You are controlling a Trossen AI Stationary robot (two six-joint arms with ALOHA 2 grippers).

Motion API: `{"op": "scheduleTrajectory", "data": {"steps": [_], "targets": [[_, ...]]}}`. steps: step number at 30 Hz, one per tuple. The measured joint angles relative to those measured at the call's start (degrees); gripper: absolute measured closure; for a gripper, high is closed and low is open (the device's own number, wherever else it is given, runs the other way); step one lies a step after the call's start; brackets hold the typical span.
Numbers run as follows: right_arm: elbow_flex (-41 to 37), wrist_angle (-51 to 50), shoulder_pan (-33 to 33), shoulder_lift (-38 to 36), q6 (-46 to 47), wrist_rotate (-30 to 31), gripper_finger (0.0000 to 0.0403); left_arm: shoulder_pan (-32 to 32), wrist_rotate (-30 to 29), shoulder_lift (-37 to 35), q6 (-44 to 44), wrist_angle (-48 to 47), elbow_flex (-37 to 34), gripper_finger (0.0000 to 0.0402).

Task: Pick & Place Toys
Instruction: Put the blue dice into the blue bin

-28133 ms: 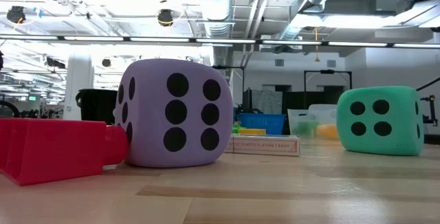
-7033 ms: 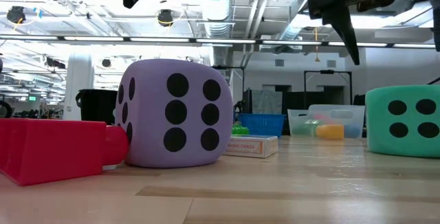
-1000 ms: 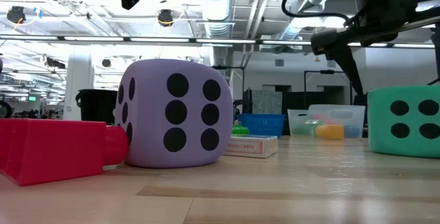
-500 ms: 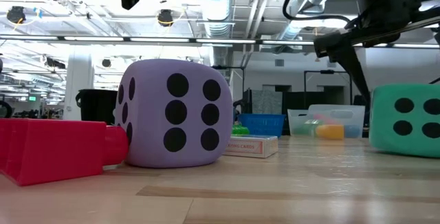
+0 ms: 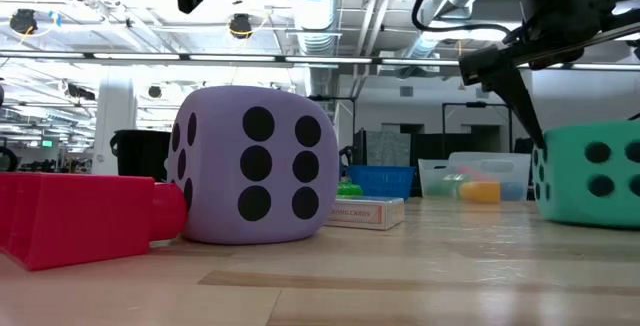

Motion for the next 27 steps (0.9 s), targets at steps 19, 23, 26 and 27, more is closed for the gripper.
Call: {"op": "scheduleTrajectory", "data": {"steps": [19,23,26,27], "targets": [[0.28,-3.95,0.02,-0.04,0.12,-0.16,0.0007,0.0,0.0,0.0,-0.01,0.01,0.0,0.0193],[0.31,-5.24,0.02,-0.07,-0.02,-0.16,0.0007,-0.01,0.0,0.0,-0.01,0.01,0.0,0.0193],[0.31,-6.01,0.02,-0.05,-1.05,-0.16,0.0007,0.01,0.0,0.0,-0.01,0.0,0.0,0.0193],[0.33,-6.01,0.02,0.15,-1.34,-0.21,0.0007,0.0,0.0,0.0,-0.01,0.01,0.0,0.0193]]}}
